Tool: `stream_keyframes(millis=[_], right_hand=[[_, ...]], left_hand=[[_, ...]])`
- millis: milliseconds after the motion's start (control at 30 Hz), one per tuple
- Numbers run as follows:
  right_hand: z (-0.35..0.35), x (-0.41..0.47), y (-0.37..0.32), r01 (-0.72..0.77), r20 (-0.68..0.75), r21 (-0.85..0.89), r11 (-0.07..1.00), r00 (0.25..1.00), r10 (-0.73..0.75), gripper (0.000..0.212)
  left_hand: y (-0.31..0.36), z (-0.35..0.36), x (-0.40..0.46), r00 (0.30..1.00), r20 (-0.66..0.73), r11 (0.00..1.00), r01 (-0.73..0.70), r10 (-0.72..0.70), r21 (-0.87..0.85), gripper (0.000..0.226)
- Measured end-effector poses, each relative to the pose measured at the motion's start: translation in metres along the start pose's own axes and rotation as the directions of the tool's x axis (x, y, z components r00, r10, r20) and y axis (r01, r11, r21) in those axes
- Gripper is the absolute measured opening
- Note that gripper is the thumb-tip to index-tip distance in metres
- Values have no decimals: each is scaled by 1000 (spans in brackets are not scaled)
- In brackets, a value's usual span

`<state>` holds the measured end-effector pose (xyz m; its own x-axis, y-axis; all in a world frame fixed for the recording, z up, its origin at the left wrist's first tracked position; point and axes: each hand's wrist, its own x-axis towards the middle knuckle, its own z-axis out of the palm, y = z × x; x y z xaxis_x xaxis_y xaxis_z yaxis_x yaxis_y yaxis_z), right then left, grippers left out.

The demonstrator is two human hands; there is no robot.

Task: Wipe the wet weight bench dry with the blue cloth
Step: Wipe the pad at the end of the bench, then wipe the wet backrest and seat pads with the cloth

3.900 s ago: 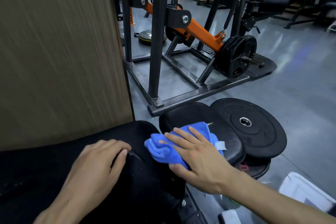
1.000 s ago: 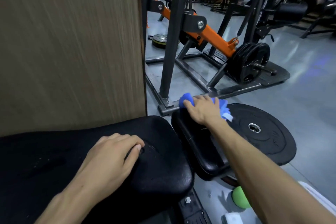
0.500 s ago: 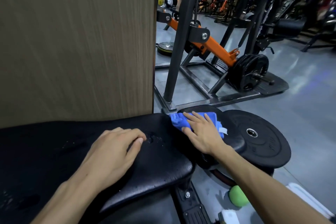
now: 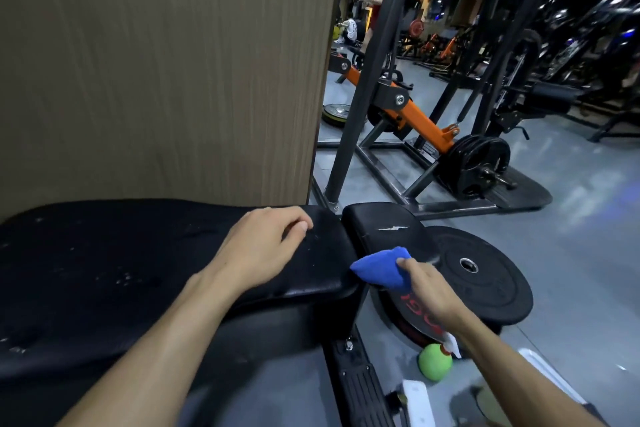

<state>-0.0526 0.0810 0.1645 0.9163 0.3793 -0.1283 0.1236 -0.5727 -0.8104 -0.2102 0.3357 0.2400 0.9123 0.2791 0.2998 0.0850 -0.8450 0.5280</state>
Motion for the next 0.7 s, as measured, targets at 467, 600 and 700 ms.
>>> stream_keyframes(millis=[467,600,700], right_hand=[[20,-47,-9,-308,14,731,609,899,438,36],[16,-22,-9,-324,26,758,566,882,471,50],[9,-13,-9,-402,137,747,529,872,470,50]], left_hand=[[-87,-48,-86,990,82,993,107,-110,50,16],[-122,-46,-99,987,87,989,133,-138,56,15],[-136,-36,-101,988,89,990,120,-126,75,17]])
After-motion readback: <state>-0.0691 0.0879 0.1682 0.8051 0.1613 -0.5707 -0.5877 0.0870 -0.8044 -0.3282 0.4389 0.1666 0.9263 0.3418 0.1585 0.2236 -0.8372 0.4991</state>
